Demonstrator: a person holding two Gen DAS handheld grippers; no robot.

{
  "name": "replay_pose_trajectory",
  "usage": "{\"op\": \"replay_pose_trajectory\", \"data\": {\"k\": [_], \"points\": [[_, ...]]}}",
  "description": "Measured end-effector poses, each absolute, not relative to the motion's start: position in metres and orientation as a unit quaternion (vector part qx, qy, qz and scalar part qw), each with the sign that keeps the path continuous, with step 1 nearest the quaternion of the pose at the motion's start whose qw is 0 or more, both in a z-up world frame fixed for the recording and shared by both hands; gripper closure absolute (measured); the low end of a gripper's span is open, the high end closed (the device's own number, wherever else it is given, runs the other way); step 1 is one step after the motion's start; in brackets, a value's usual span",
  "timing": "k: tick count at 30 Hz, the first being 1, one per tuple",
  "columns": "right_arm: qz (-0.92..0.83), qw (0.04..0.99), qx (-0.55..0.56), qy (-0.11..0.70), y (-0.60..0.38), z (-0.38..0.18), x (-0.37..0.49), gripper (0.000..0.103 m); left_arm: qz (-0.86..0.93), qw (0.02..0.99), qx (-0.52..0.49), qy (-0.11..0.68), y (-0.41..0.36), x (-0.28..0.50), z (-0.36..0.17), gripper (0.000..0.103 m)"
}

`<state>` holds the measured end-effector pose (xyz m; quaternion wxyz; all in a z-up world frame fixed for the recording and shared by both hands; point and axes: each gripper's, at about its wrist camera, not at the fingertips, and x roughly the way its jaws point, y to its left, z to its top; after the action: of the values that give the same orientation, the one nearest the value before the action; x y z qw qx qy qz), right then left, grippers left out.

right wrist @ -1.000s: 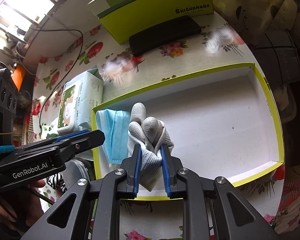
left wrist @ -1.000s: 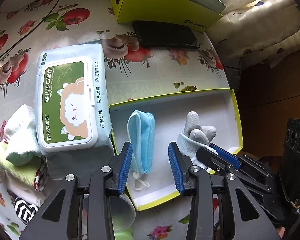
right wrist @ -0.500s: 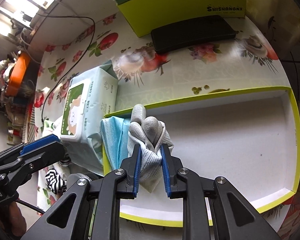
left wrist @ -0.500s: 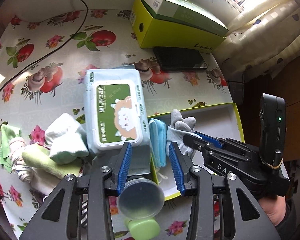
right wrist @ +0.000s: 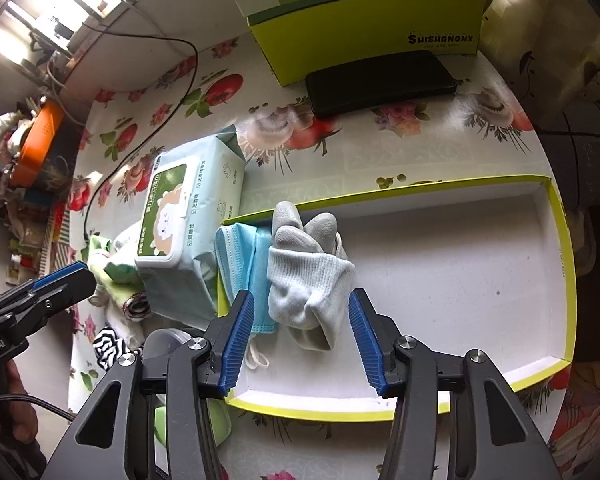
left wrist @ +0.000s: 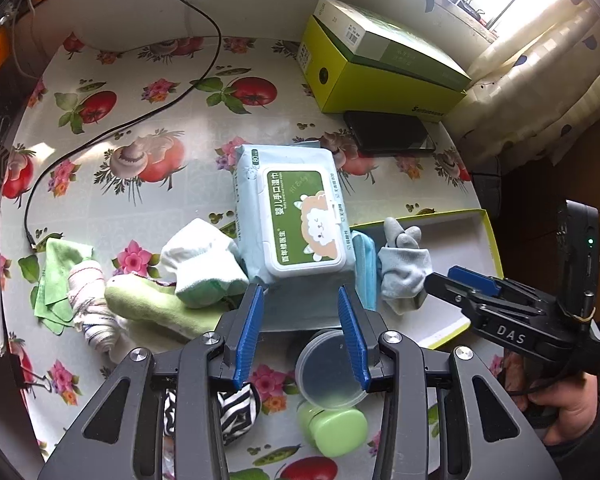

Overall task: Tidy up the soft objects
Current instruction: 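Open the right gripper to drop the grey glove into the tray, then move both grippers back over the pile of soft items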

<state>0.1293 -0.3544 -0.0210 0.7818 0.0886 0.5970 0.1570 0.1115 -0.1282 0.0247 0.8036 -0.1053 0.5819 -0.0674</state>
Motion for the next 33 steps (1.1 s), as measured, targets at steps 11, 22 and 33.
{"op": "replay_pose_trajectory", "data": {"k": [11, 22, 33], "points": [[0.170, 0.795, 0.078, 0.576, -0.338, 0.016, 0.092, 0.049, -0.038, 0.813, -0.088, 0.575, -0.095, 0.073, 0.025, 0.063], [0.211, 0.793, 0.038, 0.571, -0.291, 0.035, 0.068, 0.049, -0.018, 0.816, -0.104, 0.568, -0.068, 0.049, 0.030, 0.063], [0.236, 0.787, 0.011, 0.569, -0.260, 0.042, 0.055, 0.049, -0.007, 0.807, -0.122, 0.577, -0.046, 0.027, 0.021, 0.063]]}}
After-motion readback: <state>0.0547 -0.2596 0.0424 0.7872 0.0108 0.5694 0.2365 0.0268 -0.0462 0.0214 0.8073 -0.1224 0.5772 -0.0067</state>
